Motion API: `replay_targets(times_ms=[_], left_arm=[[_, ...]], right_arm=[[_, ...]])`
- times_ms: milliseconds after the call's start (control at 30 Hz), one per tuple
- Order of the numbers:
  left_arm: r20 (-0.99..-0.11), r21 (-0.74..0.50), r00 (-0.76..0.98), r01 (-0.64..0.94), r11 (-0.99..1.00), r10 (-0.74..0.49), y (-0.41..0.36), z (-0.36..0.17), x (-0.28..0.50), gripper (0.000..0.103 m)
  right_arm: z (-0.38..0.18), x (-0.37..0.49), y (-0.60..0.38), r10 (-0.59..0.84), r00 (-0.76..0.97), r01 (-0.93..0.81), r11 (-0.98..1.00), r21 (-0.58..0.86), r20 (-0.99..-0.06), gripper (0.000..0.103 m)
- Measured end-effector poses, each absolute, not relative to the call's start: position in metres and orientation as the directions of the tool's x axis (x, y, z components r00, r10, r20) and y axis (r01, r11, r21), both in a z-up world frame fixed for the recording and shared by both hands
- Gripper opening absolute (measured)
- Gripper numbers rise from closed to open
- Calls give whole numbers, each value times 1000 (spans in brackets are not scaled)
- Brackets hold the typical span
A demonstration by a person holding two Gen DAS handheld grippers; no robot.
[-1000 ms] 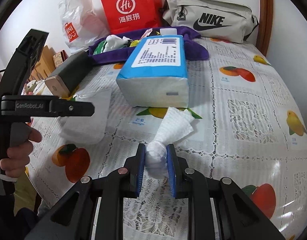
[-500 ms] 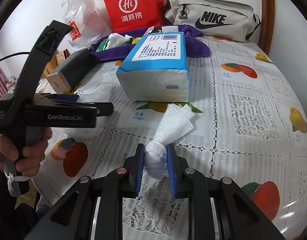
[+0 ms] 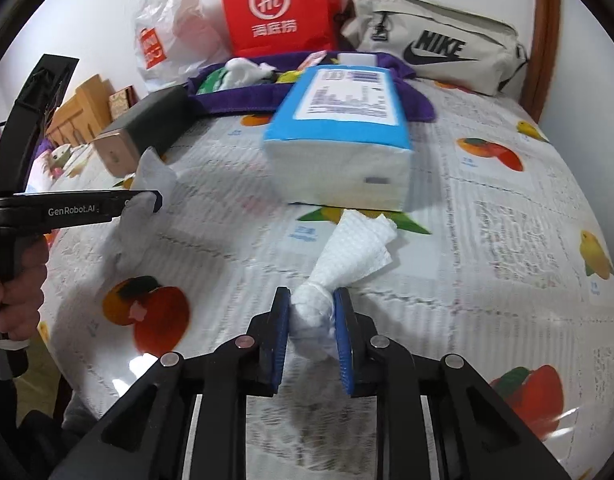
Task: Organize soft objects
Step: 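Lower the left tool onto the mesh bag's drawstring end and close it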
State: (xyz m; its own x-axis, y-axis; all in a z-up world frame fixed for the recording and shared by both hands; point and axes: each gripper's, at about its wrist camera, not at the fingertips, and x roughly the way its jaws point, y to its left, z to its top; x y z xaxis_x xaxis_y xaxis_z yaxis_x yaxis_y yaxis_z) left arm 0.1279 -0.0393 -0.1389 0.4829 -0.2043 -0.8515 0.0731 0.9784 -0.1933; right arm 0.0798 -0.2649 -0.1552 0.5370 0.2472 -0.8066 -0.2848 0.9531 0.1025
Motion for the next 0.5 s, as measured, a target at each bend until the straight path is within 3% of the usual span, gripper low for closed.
replay_targets(times_ms=[500], left_arm=[[-814,-254,530,44,966,-238,12,-112,98,9]], right_arm=[[-120,76,-230,291,568,-339,935,103,-770,22]])
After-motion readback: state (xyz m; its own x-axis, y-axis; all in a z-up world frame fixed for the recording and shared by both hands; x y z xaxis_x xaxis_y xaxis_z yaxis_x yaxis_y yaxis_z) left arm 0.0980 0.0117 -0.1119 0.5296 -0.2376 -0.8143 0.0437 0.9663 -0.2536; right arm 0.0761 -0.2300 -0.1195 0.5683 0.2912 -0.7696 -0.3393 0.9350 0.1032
